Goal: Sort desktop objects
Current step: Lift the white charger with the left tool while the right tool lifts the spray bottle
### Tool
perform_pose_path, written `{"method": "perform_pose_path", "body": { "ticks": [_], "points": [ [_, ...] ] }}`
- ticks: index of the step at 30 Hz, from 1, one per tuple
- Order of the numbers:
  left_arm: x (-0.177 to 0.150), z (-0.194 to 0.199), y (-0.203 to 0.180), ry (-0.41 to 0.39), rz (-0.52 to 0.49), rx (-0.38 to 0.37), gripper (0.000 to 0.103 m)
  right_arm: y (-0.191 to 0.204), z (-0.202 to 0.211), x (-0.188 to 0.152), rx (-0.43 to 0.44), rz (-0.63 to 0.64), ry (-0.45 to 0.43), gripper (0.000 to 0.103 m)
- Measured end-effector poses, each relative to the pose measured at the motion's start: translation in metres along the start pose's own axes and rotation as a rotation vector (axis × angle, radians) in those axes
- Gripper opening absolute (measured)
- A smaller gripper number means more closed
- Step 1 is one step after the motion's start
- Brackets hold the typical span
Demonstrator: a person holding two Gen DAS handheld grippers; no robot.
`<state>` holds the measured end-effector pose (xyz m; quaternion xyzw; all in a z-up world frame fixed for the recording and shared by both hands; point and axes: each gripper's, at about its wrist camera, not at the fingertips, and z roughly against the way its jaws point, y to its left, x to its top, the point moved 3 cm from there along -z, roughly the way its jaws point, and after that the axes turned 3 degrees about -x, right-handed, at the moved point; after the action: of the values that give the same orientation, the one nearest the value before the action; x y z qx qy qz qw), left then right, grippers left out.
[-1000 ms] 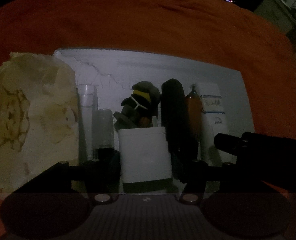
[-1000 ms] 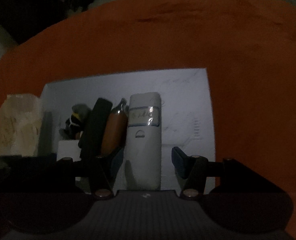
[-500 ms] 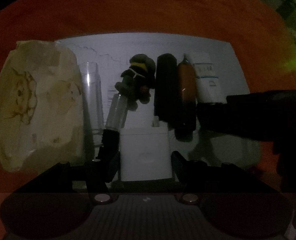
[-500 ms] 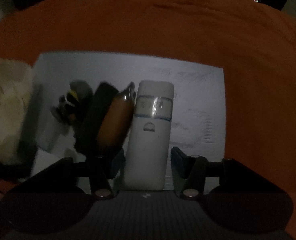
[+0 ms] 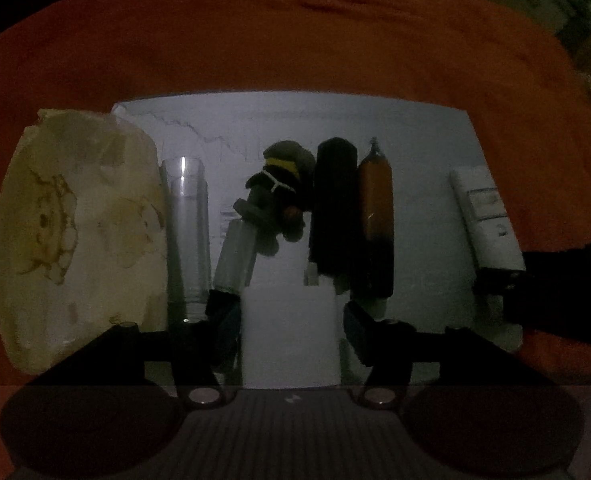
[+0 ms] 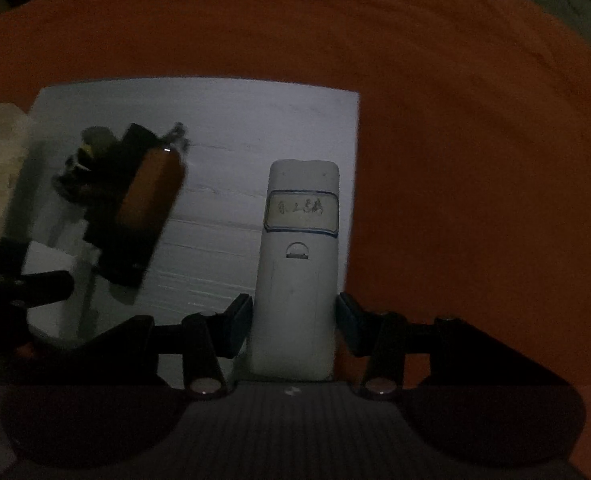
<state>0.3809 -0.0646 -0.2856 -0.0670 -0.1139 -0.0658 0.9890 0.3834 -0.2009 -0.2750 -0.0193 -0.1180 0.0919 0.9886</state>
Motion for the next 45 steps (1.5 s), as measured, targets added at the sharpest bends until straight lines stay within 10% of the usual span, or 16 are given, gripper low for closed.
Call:
{"method": "perform_pose_path", "body": {
  "ticks": [8, 14, 22, 45],
  "points": [
    [-0.005, -0.01, -0.005, 0.027, -0.004, 0.023, 0.064, -0.003, 0.0, 0.008, 0.038, -0.056, -0.022, 0.064],
    [-0.012, -0.02, -0.008, 0.034, -0.003, 0.084, 0.052, -0.001, -0.011, 0.013, 0.022, -0.07, -0.023, 0.068],
    [-0.015, -0.015, -0.007, 0.033, -0.05, 0.08, 0.051, -0.011, -0.006, 0.011, 0.009, -0.058, -0.052, 0.049],
    [-0.043, 0.124, 0.03, -0.198, -0.019, -0.035, 0.051, 0.001, 0.123, -0.034, 0.194, -0.086, -0.18, 0.049]
  ]
}}
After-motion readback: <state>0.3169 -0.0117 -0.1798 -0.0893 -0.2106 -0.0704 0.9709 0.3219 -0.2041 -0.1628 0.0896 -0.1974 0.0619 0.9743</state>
